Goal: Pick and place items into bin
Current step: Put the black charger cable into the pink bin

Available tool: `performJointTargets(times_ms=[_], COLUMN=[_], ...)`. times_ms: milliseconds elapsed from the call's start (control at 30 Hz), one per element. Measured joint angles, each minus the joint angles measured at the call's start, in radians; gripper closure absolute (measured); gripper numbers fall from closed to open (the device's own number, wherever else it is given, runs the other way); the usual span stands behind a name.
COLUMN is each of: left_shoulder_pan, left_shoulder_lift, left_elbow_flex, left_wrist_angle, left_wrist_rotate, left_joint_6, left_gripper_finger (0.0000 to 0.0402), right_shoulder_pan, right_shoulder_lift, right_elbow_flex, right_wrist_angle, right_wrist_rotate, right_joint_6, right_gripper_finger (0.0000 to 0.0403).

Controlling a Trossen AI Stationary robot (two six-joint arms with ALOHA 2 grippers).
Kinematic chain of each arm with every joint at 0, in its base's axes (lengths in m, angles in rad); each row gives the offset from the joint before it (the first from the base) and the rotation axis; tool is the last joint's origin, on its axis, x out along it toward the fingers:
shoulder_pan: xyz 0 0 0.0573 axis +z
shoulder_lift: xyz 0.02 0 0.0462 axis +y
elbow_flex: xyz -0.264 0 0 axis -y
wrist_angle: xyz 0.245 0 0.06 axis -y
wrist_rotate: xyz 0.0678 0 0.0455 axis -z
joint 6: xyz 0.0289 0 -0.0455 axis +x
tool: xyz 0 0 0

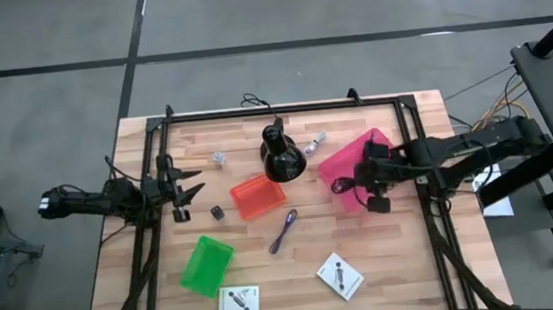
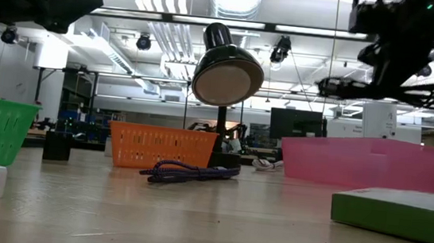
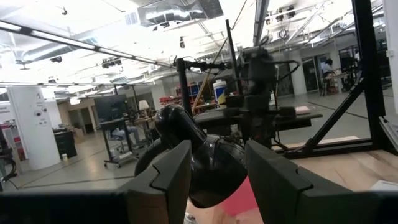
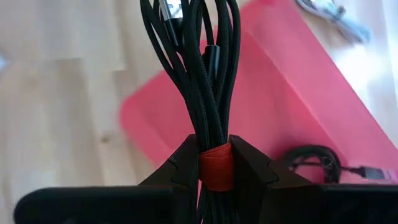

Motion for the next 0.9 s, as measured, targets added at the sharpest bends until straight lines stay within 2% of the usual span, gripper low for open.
performJointTargets(times_ms=[500,900], left_shoulder_pan=[0.0,0.0], left_shoulder_lift=[0.003,0.004], left_elbow_flex=[0.0,-0.001], left_wrist_angle=[0.001,0.0], left_wrist_rotate=[0.0,0.0], left_joint_6=[0.001,0.002], left_gripper_finger=[0.0265,0.0265], right_shoulder_pan=[-0.319,-0.432], right_shoulder_lift=[0.108,0.13], right_elbow_flex=[-0.047,-0.056], right_wrist_angle=[-0.042,-0.039], right_wrist_rotate=[0.043,0.061], right_joint_6=[0.127,0.173], right_gripper_finger=[0.0351,0.0349])
